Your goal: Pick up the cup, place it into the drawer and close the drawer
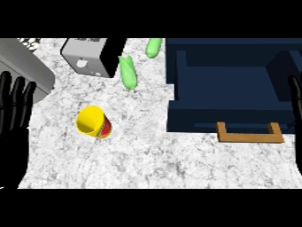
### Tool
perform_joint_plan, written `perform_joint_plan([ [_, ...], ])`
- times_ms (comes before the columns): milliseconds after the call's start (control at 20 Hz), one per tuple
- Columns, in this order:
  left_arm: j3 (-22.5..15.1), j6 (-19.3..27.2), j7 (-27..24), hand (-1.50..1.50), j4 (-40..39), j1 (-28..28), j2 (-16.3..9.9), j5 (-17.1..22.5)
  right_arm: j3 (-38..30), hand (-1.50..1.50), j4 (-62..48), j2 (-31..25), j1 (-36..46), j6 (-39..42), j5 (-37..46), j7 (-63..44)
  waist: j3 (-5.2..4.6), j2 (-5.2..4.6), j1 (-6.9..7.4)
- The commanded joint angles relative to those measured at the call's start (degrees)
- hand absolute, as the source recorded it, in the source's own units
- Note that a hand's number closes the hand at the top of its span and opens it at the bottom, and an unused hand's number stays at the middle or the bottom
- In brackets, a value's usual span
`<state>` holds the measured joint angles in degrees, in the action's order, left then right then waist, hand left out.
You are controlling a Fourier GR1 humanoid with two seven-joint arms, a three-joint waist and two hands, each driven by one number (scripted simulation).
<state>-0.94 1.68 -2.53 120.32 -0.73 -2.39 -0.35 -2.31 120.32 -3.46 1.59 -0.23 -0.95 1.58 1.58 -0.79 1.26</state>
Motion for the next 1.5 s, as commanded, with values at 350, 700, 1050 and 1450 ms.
perform_joint_plan([
  [350, -3.6, -17.7, 8.3, -1.50, -5.3, 0.4, -5.1, 22.7, 0.9, -1.50, 0.8, -5.1, -1.2, 4.1, 1.2, -5.8, -1.71, 0.68, -2.10],
  [700, 3.0, -23.7, 6.5, -1.50, -15.1, 3.2, -7.7, 29.5, 0.5, -1.50, -2.1, -4.4, -1.6, 5.6, 1.3, -3.5, -1.59, 0.78, -1.43],
  [1050, 5.0, -25.2, 0.7, -1.50, -22.4, -0.1, -7.4, 22.1, -1.2, -1.50, -5.9, -4.5, -1.4, 6.5, 1.6, 0.0, -1.58, 0.77, -1.35],
  [1450, 8.1, -25.9, -13.3, -1.50, -40.8, 2.8, -7.7, 11.7, -2.6, -1.50, -9.3, -4.8, -1.1, 7.6, 1.9, 4.6, -1.59, 0.66, -1.55],
])
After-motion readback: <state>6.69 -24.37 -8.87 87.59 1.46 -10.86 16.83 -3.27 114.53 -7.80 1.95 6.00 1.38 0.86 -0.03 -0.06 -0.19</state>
